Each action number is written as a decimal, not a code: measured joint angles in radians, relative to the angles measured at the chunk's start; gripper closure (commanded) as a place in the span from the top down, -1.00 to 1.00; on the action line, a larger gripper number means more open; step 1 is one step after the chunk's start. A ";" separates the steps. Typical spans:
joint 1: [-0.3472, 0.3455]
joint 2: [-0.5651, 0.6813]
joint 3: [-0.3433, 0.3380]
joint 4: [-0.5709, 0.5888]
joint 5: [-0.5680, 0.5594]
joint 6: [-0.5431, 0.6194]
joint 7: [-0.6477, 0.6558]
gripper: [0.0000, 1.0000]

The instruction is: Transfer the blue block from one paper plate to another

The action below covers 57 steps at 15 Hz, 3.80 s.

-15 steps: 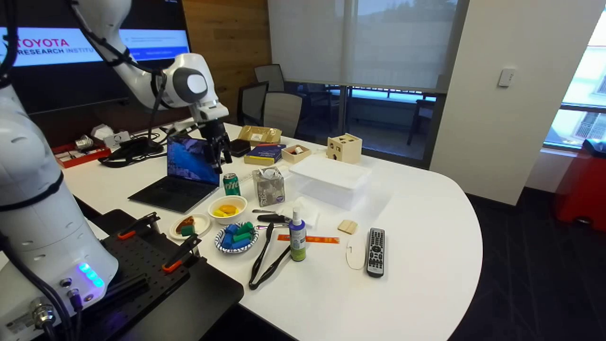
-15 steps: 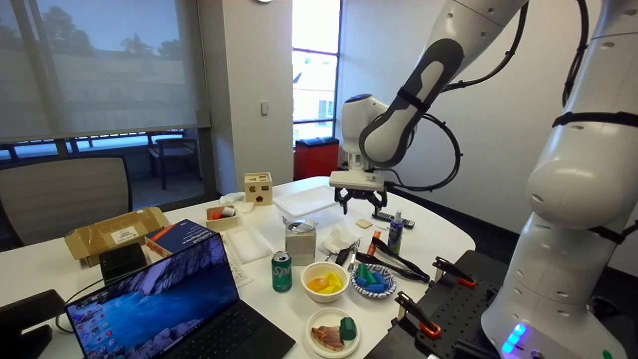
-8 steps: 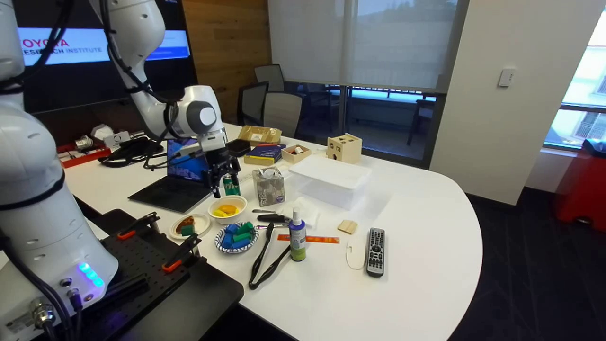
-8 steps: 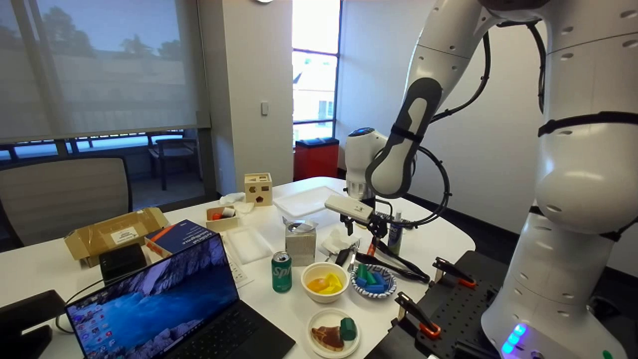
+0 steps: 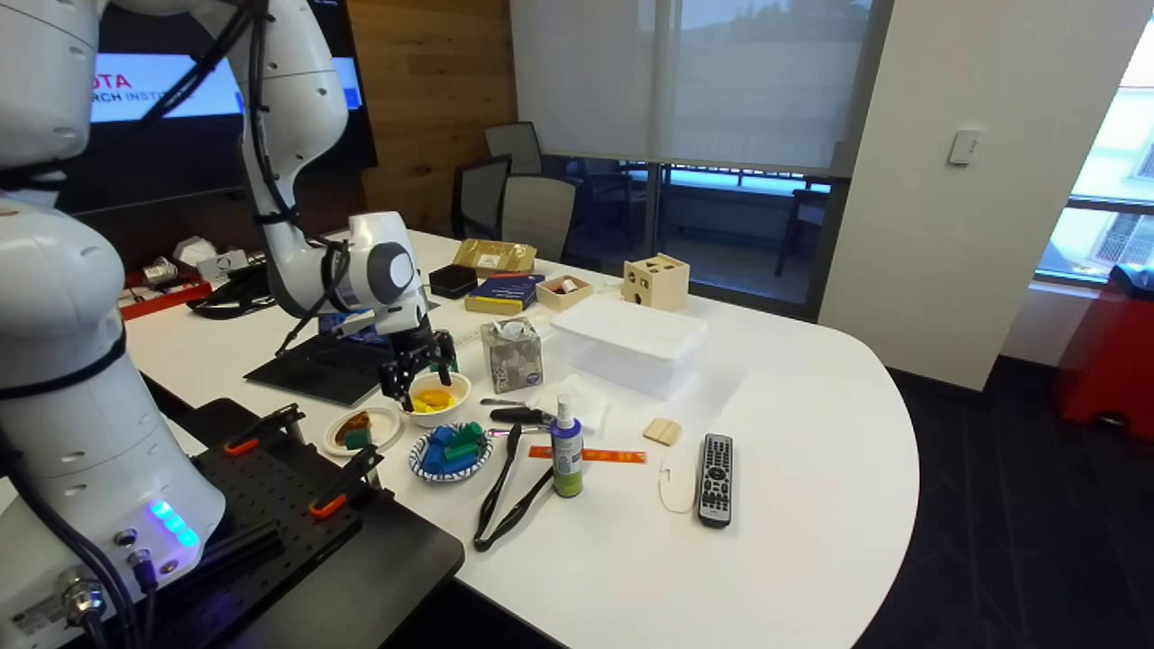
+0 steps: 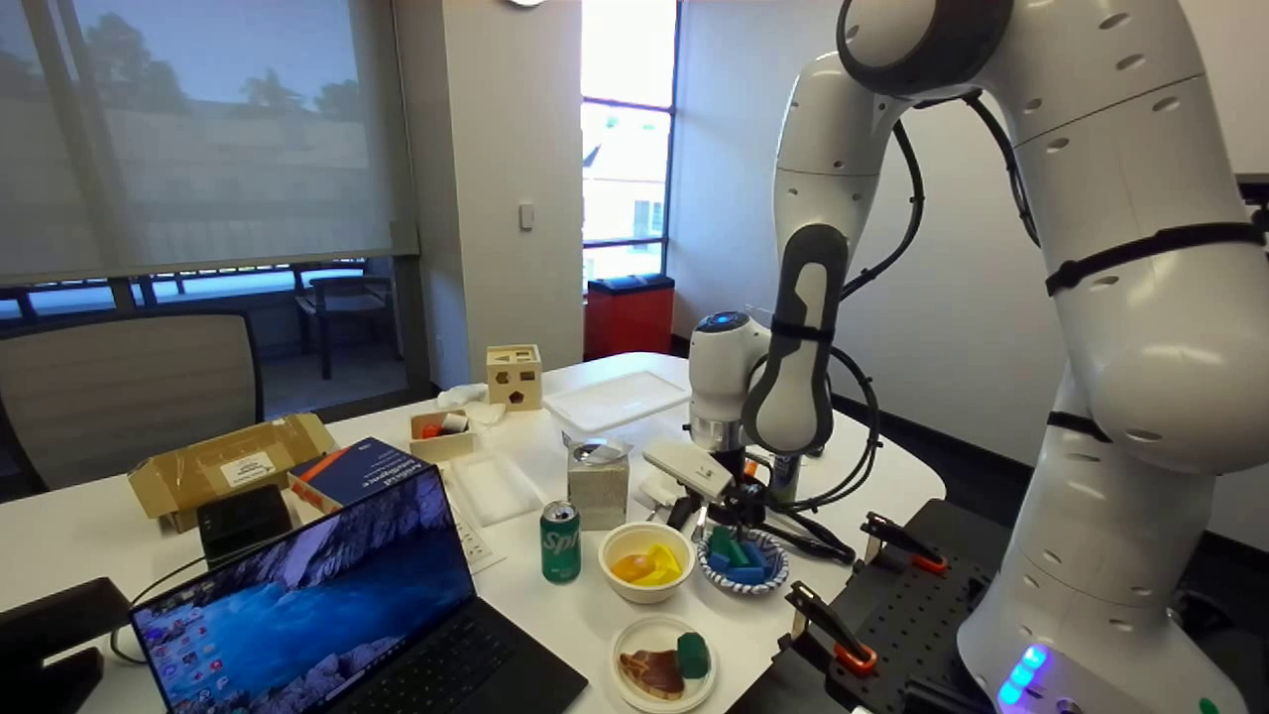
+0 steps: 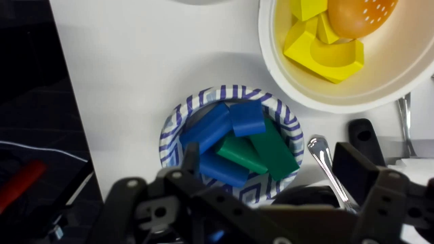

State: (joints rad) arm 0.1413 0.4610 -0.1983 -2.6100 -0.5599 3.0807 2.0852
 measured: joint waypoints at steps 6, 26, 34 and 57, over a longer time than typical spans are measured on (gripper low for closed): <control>0.051 0.153 -0.050 0.036 0.002 0.119 0.005 1.00; 0.070 0.264 -0.084 0.122 0.002 0.139 0.005 -0.78; 0.235 0.014 -0.178 -0.003 -0.021 0.009 -0.006 -0.78; -0.006 0.194 0.331 0.213 0.602 -0.159 -0.759 -0.78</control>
State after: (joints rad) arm 0.1349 0.6552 0.1322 -2.3973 0.0419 2.9216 1.3259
